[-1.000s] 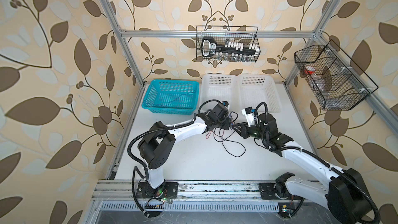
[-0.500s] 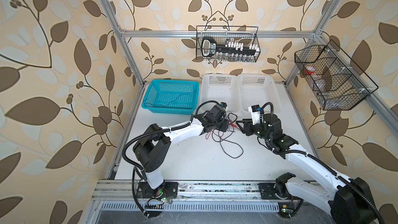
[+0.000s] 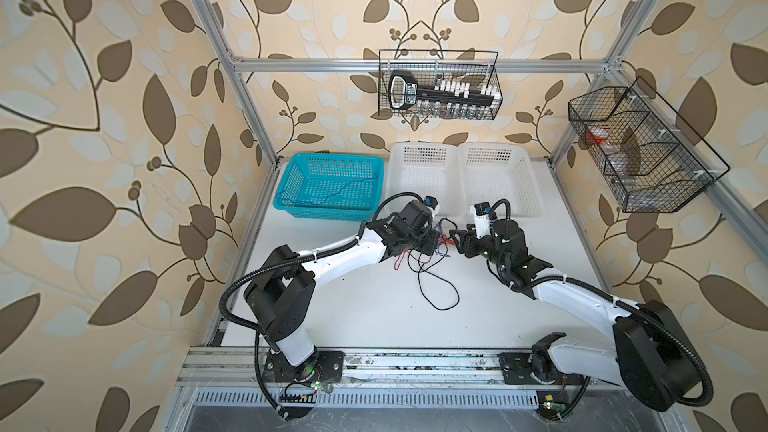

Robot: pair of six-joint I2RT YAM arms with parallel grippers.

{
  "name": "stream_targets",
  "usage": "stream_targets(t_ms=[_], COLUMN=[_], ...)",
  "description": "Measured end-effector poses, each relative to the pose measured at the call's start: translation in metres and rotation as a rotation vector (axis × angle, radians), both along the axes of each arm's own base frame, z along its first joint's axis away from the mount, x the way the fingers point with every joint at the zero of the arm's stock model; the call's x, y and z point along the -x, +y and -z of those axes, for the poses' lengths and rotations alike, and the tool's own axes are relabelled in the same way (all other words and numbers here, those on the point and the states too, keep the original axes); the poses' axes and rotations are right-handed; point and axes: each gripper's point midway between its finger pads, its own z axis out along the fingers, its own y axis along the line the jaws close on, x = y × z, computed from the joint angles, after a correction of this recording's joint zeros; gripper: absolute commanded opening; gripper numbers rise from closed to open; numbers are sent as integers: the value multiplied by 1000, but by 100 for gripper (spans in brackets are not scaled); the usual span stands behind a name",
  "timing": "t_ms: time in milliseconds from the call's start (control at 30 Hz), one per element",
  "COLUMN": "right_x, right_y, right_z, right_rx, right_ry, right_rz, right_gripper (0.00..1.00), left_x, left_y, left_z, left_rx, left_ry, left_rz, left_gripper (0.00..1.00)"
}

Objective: Untangle the cables
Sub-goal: 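Grasp the blue wire with the left gripper while the right grasps the black wire, then pull the blue wire with the left gripper toward the teal basket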

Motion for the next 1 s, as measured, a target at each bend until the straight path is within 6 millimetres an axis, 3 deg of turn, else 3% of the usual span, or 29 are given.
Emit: stream_targets(t_ms=[167, 400, 667, 1000], right_x=[-5, -12, -17, -14], right_y=[8, 10, 5, -12], right_z=[2, -5, -11, -18], right_rx=[8, 13, 21, 32], right_ry=[-28, -65, -96, -130], right_rz=[-22, -24, 19, 98], right_gripper=[51, 23, 0, 0], left_x=[3, 3, 4, -1], left_y=[1, 1, 10, 24], left_z=[-3, -3, -6, -16], left_rx=[3, -4, -15, -42], left_ry=[-4, -14, -33, -89], left_rz=[12, 22, 2, -52], left_gripper=[0, 0, 0, 0])
